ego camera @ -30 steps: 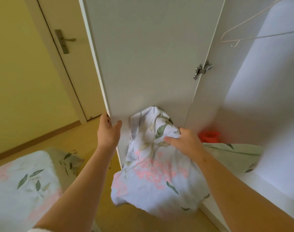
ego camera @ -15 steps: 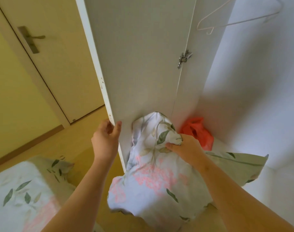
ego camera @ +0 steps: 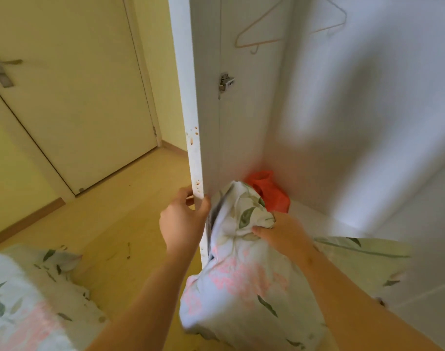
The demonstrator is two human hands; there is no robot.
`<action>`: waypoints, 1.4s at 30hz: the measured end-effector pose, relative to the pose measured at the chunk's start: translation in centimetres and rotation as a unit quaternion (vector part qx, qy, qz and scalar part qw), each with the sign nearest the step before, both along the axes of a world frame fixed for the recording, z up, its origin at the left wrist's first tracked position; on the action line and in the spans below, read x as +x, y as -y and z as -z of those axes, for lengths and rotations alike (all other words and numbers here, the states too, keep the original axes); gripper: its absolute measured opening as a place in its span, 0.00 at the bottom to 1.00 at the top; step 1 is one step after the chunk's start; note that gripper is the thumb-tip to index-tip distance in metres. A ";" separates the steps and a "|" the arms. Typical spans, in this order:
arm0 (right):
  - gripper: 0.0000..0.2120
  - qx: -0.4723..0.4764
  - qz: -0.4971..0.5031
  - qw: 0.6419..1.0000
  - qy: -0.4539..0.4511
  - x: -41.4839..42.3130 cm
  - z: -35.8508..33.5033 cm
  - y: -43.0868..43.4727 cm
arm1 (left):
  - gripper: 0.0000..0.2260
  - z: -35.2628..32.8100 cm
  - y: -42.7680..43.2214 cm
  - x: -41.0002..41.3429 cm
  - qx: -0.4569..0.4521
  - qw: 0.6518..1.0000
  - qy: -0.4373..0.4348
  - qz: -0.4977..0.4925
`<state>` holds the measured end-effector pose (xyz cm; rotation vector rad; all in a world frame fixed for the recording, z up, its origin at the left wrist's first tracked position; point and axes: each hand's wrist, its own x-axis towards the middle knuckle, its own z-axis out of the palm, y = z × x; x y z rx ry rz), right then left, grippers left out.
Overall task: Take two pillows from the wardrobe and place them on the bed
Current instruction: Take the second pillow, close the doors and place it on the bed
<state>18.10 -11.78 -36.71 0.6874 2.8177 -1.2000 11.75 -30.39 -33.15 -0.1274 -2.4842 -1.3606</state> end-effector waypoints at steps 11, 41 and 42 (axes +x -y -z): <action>0.16 -0.009 0.098 0.995 -0.003 6.6 -0.4 -7.2 | 0.19 0.7 -10.3 3.3 0.014 0.989 0.033 0.146; 0.09 -0.026 0.275 0.961 -0.015 9.3 0.6 -18.0 | 0.29 0.2 -27.5 0.0 0.026 0.859 0.129 0.495; 0.10 -0.020 0.278 0.960 -0.010 9.2 0.7 -18.0 | 0.28 0.1 -27.6 -0.1 0.024 0.857 0.129 0.499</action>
